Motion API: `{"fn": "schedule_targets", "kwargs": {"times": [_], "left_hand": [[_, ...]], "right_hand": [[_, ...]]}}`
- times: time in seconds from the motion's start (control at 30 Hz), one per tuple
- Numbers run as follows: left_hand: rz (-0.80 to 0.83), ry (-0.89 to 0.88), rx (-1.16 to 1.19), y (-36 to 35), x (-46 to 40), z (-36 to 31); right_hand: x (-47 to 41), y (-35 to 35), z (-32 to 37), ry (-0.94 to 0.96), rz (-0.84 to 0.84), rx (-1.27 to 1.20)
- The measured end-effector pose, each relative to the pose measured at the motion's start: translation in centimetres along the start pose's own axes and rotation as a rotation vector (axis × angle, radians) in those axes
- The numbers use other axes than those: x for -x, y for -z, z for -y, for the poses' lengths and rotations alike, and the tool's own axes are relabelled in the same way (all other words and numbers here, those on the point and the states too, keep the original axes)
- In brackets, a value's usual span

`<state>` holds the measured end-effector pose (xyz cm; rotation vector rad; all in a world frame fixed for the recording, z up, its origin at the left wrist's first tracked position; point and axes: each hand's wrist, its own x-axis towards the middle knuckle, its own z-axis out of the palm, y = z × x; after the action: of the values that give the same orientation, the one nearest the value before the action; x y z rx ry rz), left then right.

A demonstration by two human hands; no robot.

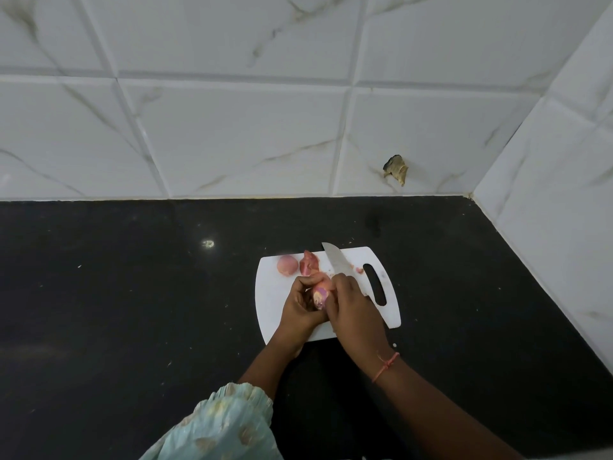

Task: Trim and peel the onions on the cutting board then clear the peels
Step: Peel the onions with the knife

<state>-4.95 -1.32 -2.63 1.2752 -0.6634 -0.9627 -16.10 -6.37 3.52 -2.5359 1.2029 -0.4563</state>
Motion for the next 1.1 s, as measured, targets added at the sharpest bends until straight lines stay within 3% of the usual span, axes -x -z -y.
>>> {"fn": "schedule_targets", "kwargs": {"times": [0.17, 0.43, 0.63, 0.77, 0.83, 1.1], "left_hand": [[-0.029, -0.013, -0.009, -0.1, 0.0, 0.5], [-0.015, 0.02, 0.011, 0.4, -0.3, 0.7], [-0.026, 0.035, 0.032, 0.3, -0.3, 0.6], [-0.044, 0.037, 0.027, 0.2, -0.3, 0.4], [-0.058, 0.025, 0.01, 0.2, -0.3, 0.5], [-0.027, 0.01, -0.03, 0.4, -0.4, 0.8]], "right_hand": [[-0.7, 0.1, 0.3, -0.055, 0.06, 0.02], [-1.8, 1.4, -1.7, -0.228, 0.011, -0.406], [-1.6, 1.1, -2.4, -0.152, -0.125, -0.445], [-1.3, 0.5, -2.0, -0.127, 0.003, -0.498], [-1.1, 0.5, -1.7, -0.072, 0.075, -0.459], [-1.7, 1.0, -1.5, -0.031, 0.058, -0.203]]}}
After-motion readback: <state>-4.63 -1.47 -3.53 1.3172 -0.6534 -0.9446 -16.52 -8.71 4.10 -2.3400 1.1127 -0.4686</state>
